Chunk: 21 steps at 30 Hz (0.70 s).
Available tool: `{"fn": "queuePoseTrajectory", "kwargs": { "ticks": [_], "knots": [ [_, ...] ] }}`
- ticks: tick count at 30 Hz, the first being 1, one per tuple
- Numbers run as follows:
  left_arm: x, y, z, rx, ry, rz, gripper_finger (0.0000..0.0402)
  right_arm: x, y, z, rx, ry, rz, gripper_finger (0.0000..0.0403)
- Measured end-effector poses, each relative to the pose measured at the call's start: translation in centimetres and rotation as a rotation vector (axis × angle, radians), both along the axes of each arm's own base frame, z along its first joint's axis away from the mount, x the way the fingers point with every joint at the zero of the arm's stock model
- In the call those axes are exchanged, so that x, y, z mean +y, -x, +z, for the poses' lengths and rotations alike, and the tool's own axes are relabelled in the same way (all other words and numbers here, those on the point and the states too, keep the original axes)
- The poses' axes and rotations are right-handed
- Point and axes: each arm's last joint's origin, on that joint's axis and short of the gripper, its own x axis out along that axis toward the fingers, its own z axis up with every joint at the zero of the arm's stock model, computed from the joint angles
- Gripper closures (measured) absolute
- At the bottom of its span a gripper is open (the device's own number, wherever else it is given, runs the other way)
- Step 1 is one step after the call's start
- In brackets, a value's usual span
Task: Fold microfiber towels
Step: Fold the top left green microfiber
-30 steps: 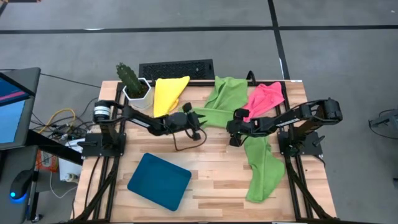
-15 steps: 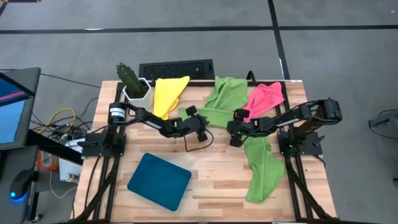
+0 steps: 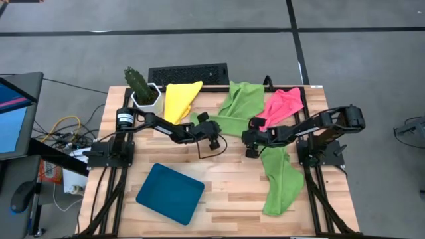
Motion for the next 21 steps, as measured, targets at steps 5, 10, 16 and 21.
{"fn": "queuePoseTrajectory", "kwargs": {
  "ticks": [5, 10, 16, 21],
  "knots": [
    [0.4, 0.0, -0.9, 0.008, 0.044, -0.001, 0.0299, 0.3, -0.4, 0.1, -0.016, 0.034, 0.054, 0.0203],
    [0.4, -0.1, -1.2, -0.009, 0.053, 0.008, 0.0299, -0.4, -0.5, -0.9, 0.027, 0.02, 0.039, 0.0208],
    [0.4, -0.1, -1.3, -0.001, 0.054, 0.0, 0.0299, -0.9, -0.7, -2.3, 0.067, 0.021, -0.013, 0.0223],
    [0.3, -0.1, -1.4, 0.003, 0.063, -0.014, 0.0299, -0.9, -0.9, -2.1, 0.074, 0.019, -0.037, 0.0308]
  ]
}}
